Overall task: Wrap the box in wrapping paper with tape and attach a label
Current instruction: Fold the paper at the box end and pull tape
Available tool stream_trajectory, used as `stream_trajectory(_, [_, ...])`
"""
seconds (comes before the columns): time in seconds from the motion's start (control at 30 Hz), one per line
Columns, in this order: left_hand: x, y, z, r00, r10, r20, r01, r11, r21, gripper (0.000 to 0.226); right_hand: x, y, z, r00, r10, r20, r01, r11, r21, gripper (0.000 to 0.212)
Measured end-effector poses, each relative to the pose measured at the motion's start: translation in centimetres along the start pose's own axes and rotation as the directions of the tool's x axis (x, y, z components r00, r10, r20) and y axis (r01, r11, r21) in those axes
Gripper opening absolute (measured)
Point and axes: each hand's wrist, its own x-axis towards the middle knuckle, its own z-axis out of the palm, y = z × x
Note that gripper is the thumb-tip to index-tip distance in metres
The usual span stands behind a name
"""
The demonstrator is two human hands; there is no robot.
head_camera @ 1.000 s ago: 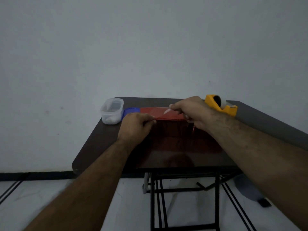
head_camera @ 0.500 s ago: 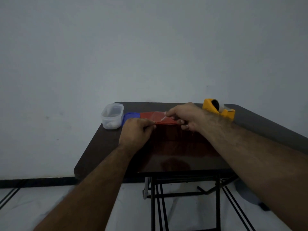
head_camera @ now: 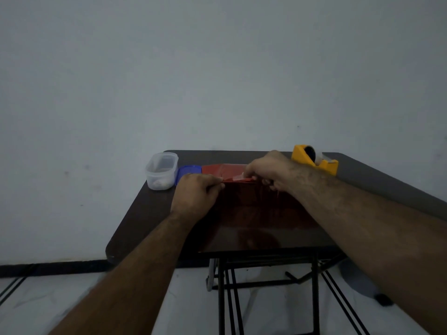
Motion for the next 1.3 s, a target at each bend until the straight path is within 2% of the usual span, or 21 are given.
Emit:
stream_trajectory(0.3, [0.0, -0.4, 0.3, 1.0, 0.026, -0.009, -0.026, 0.999, 0.024, 0.022, -0.1, 0.6, 0.5, 1.0, -0.005, -0.026, 0.003, 0.998, -0.07, 0.027])
stream_trajectory(0.7, [0.0, -0.6, 0.5, 0.998, 0.049, -0.025, -0.048, 0.998, 0.04, 0.023, 0.2, 1.0, 0.6, 0.999, 0.01, -0.041, -0.013, 0.996, -0.083, 0.023])
stream_trajectory(0.8, [0.0, -0.7, 0.4, 0.998, 0.049, -0.033, -0.048, 0.998, 0.039, 0.023, 0.2, 1.0, 0.2, 0.998, 0.058, -0.006, -0.058, 0.992, -0.113, 0.027])
stream_trajectory(0.9, [0.0, -0.7, 0.4, 0.998, 0.062, -0.032, -0.061, 0.997, 0.045, 0.022, 0.1, 1.3, -0.4, 0.981, 0.191, 0.041, -0.182, 0.969, -0.17, 0.036])
stream_trajectory(1.0, [0.0, -0.6, 0.4, 0.997, 0.072, -0.033, -0.071, 0.997, 0.039, 0.02, 0.2, 1.8, -0.6, 0.967, 0.239, 0.082, -0.228, 0.965, -0.126, 0.036])
stream_trajectory(1.07, [0.0, -0.6, 0.4, 0.995, 0.086, -0.041, -0.084, 0.996, 0.035, 0.019, 0.4, 2.3, -0.9, 0.989, 0.116, -0.091, -0.129, 0.979, -0.157, 0.025])
stream_trajectory(1.1, [0.0, -0.5, 0.4, 0.995, 0.092, -0.044, -0.09, 0.995, 0.032, 0.019, 0.5, 2.7, -1.1, 0.98, -0.023, -0.199, -0.031, 0.964, -0.263, 0.022])
stream_trajectory(1.17, [0.0, -0.4, 0.4, 0.994, 0.103, -0.048, -0.101, 0.994, 0.027, 0.018, 0.3, 3.5, -0.9, 0.877, -0.373, -0.304, 0.191, 0.85, -0.492, 0.018])
stream_trajectory(1.23, [0.0, -0.4, 0.4, 0.993, 0.108, -0.052, -0.106, 0.994, 0.028, 0.017, -0.1, 4.1, -0.4, 0.727, -0.643, -0.242, 0.45, 0.712, -0.539, 0.014])
stream_trajectory(1.3, [0.0, -0.4, 0.5, 0.993, 0.107, -0.051, -0.105, 0.994, 0.032, 0.015, 0.1, 4.5, 0.2, 0.64, -0.76, -0.111, 0.607, 0.589, -0.534, 0.015])
